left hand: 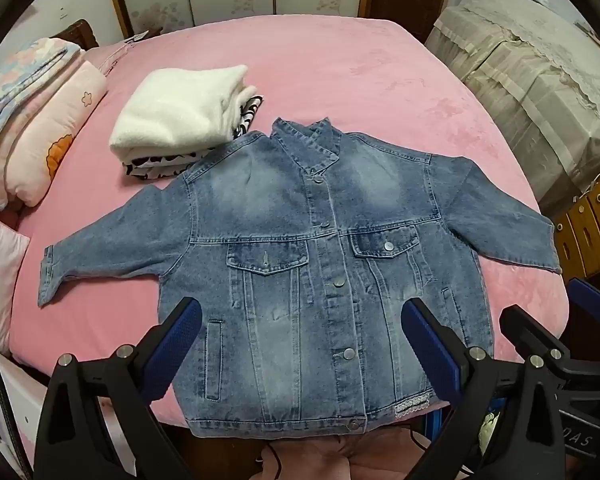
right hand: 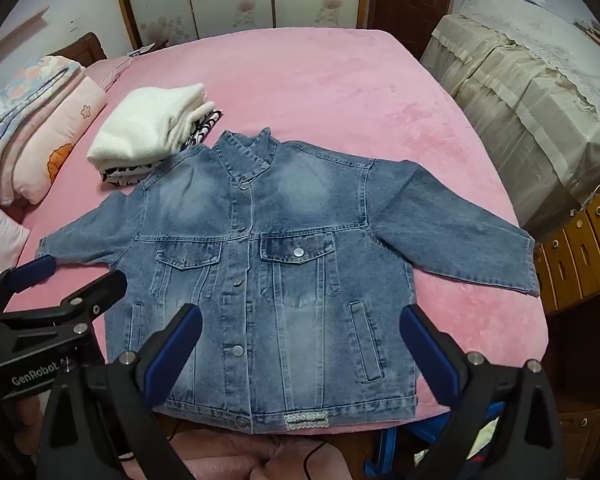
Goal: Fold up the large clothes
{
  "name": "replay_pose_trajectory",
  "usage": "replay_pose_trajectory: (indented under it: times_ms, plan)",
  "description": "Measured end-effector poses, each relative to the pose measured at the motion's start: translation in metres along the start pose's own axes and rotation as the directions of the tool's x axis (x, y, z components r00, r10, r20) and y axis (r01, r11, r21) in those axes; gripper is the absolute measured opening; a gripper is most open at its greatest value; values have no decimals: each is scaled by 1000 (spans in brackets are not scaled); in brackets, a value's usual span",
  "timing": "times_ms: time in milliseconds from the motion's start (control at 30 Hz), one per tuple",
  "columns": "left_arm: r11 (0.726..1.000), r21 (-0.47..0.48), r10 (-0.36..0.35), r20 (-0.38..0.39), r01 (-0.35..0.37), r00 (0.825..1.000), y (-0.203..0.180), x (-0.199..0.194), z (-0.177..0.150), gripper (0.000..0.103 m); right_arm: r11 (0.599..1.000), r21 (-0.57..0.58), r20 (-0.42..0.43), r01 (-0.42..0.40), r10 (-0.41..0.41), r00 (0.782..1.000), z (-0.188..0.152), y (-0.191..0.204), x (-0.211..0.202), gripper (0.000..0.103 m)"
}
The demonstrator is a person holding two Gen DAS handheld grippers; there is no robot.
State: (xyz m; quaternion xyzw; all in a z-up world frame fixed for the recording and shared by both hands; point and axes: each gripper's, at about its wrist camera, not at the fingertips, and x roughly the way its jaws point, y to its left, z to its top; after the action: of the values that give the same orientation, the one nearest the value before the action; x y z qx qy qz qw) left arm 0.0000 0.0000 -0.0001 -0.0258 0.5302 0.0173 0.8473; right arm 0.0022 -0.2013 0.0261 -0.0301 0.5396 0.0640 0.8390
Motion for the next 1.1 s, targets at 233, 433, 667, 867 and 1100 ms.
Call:
replay_pose_trajectory:
  times_ms: [233,433,667,867,1100]
  plan:
    - [1000,-1,-7,-16,7,1000,-13,0,5,99,1000,3,3,-3,3,1000,2,-6,2,100]
    - [999,11,-37,-21,37,999,-13,9,7,98,1000,1,-1,-10,10,1000,3,-5,2,99]
    - [999,13,-40,-19,41,999,-12,11,7,96,1000,-2,-6,-15,15,1000,5,-7,7,99]
    - [999,14,-43,-22,44,999,-10,13,8,96,1000,6,-13,-12,12,1000,6,-3,10,99]
    - [999,12,-44,-22,44,999,-10,13,8,96,1000,8,-14,-10,10,1000,6,-3,10,99]
